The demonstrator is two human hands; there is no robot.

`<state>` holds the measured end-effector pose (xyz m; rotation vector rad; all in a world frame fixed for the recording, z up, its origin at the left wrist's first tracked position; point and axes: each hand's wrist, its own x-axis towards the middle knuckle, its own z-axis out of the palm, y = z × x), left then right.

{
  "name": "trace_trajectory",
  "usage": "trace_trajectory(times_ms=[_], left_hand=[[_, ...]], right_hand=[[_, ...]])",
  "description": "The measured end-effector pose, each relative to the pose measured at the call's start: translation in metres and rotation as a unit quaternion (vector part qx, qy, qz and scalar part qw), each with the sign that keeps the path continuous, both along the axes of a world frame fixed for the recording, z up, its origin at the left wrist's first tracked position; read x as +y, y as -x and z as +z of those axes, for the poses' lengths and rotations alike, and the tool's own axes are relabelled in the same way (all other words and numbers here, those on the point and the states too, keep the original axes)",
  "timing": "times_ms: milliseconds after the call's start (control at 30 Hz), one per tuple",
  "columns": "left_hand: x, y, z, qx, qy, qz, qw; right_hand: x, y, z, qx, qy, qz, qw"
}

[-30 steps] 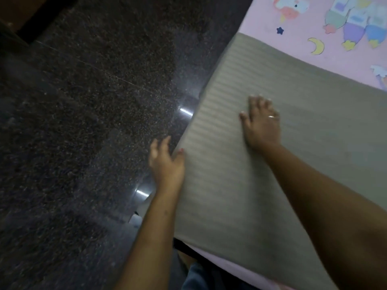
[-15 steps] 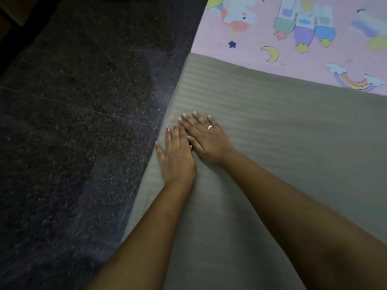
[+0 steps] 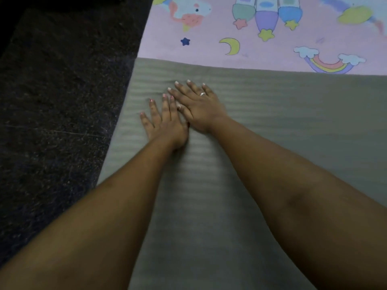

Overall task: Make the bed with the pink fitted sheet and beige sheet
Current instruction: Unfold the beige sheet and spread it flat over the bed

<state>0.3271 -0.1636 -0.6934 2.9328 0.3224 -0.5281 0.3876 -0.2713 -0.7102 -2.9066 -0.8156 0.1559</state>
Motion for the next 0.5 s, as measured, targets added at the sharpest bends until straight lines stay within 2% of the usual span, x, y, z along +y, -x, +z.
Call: trace_trajectory(times_ms=[167, 333, 500], left_hand=[[-0.015, -0.024, 0.008, 0.047, -0.016, 0.019, 0.999], [-0.045, -0.037, 0.012, 0.056, -0.054, 0.057, 0.995], [-0.153, -0.037, 0.003, 0.027, 0.010, -0.092, 0.995]], right_hand=[[-0.052, -0.018, 0.002, 0.016, 0.013, -0.056, 0.998], [-0.155, -0.027, 0.006, 0.008, 0.031, -0.109, 0.994], [-0.267, -0.018, 0.004, -0.006, 0.048, -0.208, 0.977]])
